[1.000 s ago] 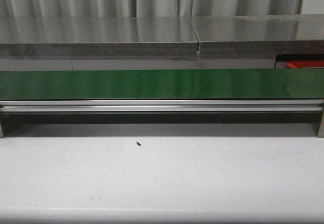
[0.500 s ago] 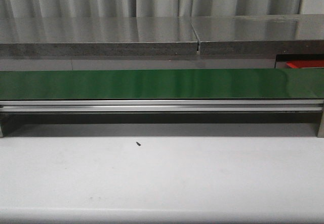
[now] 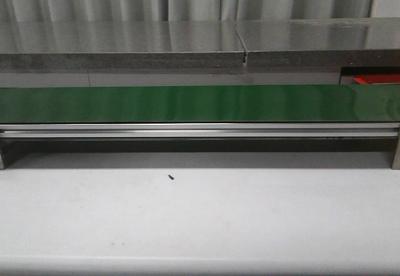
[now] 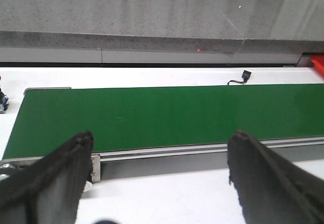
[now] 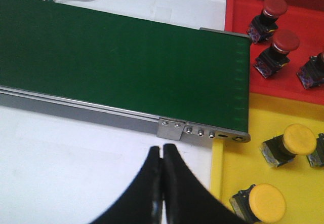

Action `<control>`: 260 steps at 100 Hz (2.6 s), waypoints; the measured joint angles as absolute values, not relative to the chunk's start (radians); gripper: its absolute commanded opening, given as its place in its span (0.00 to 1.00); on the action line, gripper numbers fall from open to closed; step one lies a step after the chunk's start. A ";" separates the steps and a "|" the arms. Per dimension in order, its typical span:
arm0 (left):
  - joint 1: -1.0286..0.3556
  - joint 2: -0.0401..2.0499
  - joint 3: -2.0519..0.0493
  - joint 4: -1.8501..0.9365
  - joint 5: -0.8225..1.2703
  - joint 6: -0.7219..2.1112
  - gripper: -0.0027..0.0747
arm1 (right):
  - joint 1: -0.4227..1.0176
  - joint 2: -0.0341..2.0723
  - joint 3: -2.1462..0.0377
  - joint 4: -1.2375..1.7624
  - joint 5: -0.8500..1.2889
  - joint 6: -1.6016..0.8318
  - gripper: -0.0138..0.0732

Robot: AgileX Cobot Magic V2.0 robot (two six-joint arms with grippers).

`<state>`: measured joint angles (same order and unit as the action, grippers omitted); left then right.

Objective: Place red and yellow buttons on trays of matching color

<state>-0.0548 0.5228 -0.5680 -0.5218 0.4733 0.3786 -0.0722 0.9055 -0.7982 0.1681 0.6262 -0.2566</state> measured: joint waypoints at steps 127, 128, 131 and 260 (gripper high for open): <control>0.294 1.956 -1.729 -0.361 0.731 0.143 0.63 | -0.072 0.905 -0.798 0.168 0.626 -0.257 0.02; 0.294 1.956 -1.729 -0.360 0.728 0.143 0.63 | -0.072 0.905 -0.798 0.168 0.626 -0.257 0.02; 0.294 1.958 -1.731 -0.360 0.717 0.143 0.63 | -0.072 0.905 -0.798 0.168 0.626 -0.257 0.02; 0.294 2.385 -2.080 -0.219 0.761 0.012 0.63 | -0.072 0.905 -0.798 0.168 0.626 -0.257 0.02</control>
<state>0.2942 2.3846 -2.0805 -0.2191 0.7610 0.0119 -0.0722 0.9055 -0.7982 0.1681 0.6262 -0.2566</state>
